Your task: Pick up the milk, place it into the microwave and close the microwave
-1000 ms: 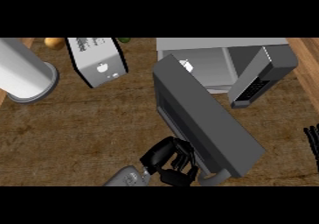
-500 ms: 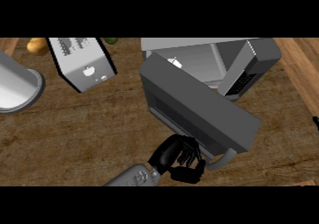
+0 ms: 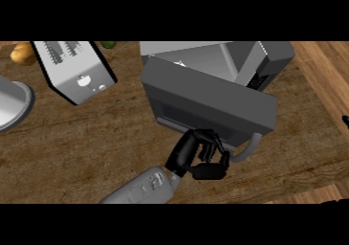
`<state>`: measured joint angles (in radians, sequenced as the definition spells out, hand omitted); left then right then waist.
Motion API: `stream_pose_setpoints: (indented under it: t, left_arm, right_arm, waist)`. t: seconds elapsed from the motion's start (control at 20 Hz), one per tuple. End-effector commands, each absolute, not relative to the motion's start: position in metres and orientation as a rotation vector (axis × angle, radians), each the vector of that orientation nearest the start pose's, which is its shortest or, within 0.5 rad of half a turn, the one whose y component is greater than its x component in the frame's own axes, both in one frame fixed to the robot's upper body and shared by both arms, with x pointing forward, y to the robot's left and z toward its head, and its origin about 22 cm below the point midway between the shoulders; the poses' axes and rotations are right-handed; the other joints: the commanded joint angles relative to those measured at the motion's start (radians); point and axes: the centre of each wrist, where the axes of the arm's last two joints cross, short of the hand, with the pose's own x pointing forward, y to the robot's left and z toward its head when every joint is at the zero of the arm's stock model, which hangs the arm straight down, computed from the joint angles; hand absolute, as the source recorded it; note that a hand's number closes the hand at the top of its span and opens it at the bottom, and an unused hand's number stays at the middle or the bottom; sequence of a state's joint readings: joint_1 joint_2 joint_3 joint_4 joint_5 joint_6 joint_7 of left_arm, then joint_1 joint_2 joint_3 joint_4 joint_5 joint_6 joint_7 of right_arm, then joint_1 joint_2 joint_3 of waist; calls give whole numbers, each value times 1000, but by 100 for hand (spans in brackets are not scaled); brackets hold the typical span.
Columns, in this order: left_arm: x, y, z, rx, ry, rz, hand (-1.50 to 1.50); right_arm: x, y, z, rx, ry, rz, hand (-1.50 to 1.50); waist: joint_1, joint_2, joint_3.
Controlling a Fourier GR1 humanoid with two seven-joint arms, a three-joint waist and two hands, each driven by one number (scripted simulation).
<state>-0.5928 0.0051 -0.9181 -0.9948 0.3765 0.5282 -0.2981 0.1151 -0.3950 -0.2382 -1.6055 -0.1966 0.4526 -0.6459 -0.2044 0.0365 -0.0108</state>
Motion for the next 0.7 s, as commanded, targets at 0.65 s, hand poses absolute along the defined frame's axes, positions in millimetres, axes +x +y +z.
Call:
stream_pose_setpoints:
  t: [0.65]
  left_arm:
    - [333, 15, 29, -211, -1781, -216, 150]
  right_arm:
    - [225, -377, 88, 242, -2167, 444, -150]
  waist:
    - [-82, 37, 3]
